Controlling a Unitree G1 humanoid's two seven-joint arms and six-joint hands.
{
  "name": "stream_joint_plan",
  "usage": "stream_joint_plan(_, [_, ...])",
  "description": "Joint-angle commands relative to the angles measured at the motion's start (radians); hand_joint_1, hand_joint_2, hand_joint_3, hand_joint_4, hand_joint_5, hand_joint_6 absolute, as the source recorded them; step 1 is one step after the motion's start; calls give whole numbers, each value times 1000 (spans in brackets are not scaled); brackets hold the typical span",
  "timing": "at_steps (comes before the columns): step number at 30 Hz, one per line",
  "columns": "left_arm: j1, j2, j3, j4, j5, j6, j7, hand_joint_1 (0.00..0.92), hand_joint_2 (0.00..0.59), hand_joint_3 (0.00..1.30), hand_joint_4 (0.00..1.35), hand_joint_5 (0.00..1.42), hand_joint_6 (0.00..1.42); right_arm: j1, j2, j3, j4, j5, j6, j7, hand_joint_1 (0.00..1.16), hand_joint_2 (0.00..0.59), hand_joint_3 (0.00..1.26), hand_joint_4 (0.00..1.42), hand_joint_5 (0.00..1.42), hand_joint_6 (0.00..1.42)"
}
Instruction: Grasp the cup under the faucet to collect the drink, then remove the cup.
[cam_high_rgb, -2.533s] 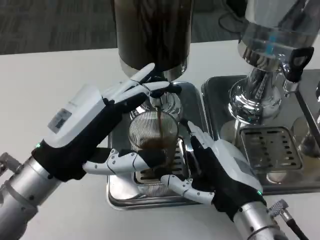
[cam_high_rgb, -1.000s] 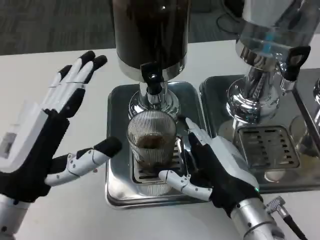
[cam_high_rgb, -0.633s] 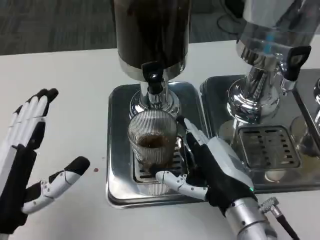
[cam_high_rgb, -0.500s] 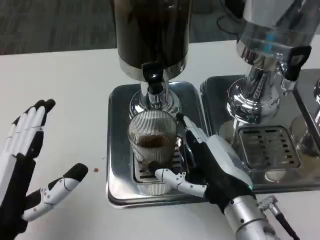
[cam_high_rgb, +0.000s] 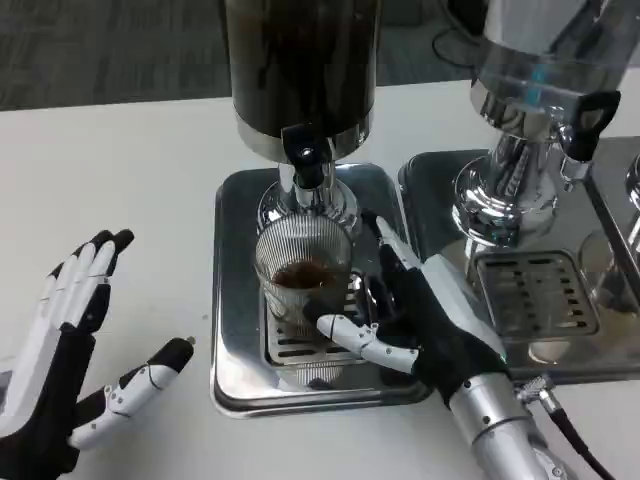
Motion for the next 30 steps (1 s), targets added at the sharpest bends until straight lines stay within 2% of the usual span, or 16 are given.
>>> stream_joint_plan(1, [1,20,-23,16,-5,17,-3,0,164,63,0,0,0,-8,7,-14,8,14,-17,-10,458,181,0,0,0,2])
stream_joint_plan(10, [18,13,-39,-9,-28,44,-11,0,170,83,0,9,0,3,5,-19,-9,18,-36,-18,464,193,0,0,0,3])
stream_joint_plan(19, [35,19,-39,-10,-55,48,-13,0,176,103,0,16,0,-10,26,-18,50,25,-66,-35,459,202,0,0,0,27])
stream_joint_plan(26, [45,27,-26,-14,-74,50,-21,0,179,122,0,22,0,-1,49,-10,77,28,-125,-74,552,181,0,0,0,132])
stream_joint_plan(30, [52,29,-22,-21,-84,53,-25,0,180,129,0,22,0,-7,49,-13,95,27,-148,-78,569,175,0,0,0,156])
